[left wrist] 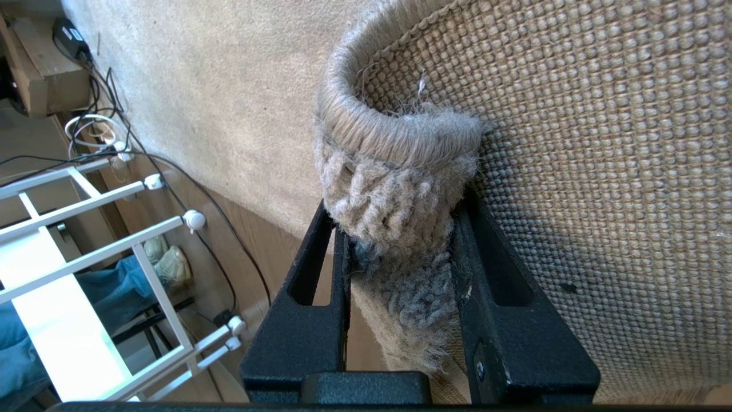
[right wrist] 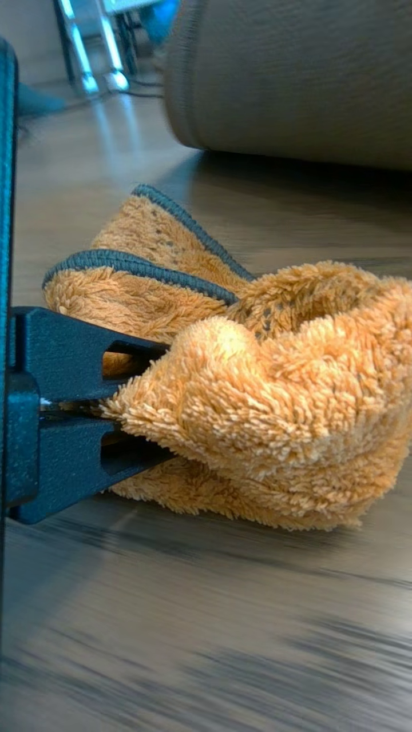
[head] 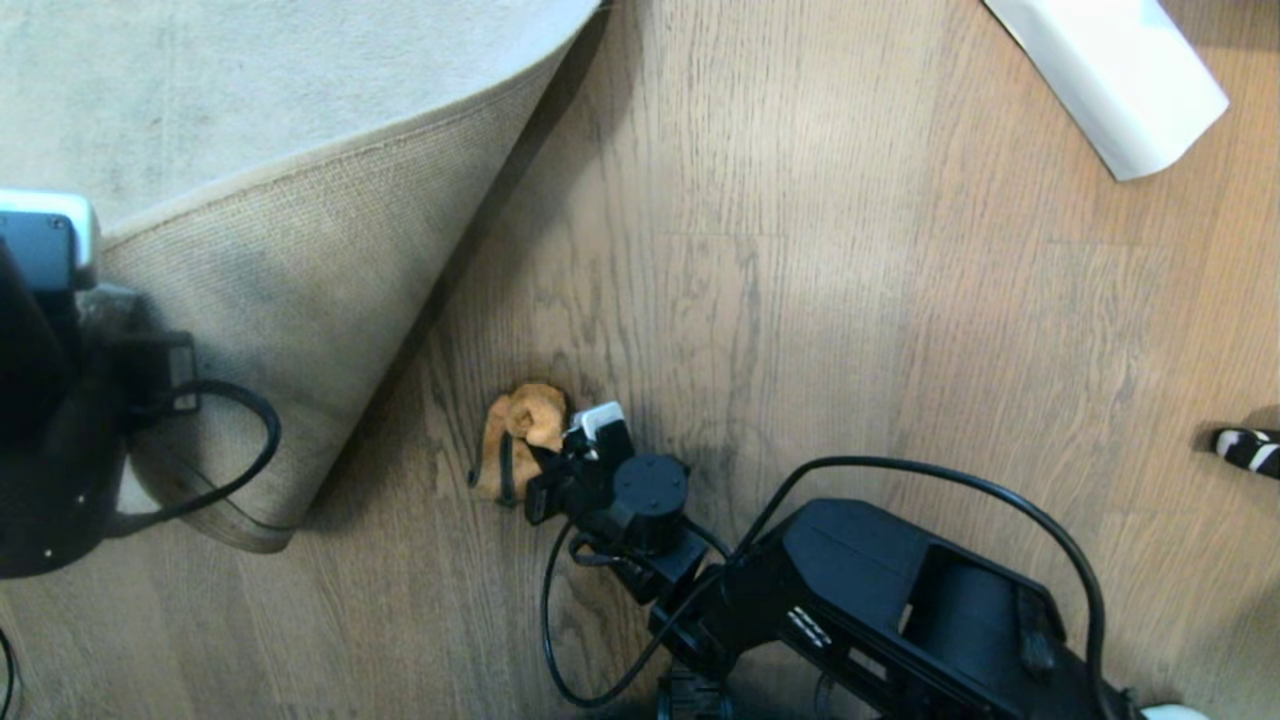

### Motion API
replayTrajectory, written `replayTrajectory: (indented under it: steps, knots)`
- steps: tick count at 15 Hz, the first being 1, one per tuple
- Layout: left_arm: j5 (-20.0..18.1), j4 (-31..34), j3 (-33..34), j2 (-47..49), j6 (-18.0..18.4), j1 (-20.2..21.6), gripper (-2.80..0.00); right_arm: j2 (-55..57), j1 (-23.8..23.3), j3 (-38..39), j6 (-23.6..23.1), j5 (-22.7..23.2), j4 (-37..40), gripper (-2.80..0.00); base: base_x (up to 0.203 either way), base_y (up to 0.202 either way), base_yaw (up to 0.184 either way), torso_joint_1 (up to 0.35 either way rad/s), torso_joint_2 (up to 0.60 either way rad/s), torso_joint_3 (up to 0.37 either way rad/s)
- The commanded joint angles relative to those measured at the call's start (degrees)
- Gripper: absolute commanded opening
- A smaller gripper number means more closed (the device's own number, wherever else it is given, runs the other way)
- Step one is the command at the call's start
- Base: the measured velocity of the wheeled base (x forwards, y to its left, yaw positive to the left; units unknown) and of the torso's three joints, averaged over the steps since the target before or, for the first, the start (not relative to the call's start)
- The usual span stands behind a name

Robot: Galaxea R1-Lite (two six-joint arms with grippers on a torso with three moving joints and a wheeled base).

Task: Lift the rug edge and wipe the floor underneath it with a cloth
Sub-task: Wipe the floor under the carpet with a rag

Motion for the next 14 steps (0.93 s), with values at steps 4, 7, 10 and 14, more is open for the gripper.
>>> replayTrajectory:
  steps: [4, 7, 10, 14]
  knots:
    - [0.29, -0.2, 0.06, -0.03, 0.08, 0.01, -2.8, -2.11, -2.13, -0.76, -0.49, -0.48, -0.41, -2.8, 0.0, 0.0, 0.0, 0.0, 0.0, 0.0]
    - [0.2, -0.28, 0.5, -0.14, 0.08, -0.01, -2.8, -3.58, -4.43, -0.59, -0.54, -0.48, -0.49, -2.8, 0.0, 0.0, 0.0, 0.0, 0.0, 0.0]
    - [0.29, -0.28, 0.67, -0.29, 0.08, 0.01, -2.8, -4.41, -6.34, -0.59, -0.84, -0.39, -0.48, -2.8, 0.0, 0.0, 0.0, 0.0, 0.0, 0.0]
    - [0.29, -0.28, 0.76, -0.29, 0.08, 0.01, -2.8, -5.8, -8.98, -0.42, -1.62, -0.31, -0.4, -2.8, 0.0, 0.0, 0.0, 0.0, 0.0, 0.0]
